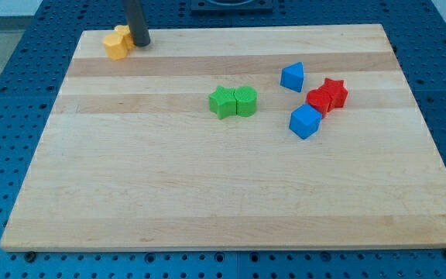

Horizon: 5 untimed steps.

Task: Slide the blue triangle to the center left

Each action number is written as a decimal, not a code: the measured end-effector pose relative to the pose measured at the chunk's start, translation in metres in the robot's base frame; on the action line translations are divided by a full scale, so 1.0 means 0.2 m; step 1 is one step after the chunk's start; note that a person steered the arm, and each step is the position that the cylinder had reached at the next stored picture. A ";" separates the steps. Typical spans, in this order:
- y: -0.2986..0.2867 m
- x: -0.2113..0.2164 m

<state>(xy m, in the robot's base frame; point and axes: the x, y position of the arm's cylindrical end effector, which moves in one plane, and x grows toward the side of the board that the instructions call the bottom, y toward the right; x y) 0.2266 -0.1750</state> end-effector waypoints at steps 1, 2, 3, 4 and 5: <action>0.04 0.01; 0.29 0.09; 0.51 0.18; 0.70 0.26; 0.89 0.26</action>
<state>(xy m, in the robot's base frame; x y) 0.2789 0.0039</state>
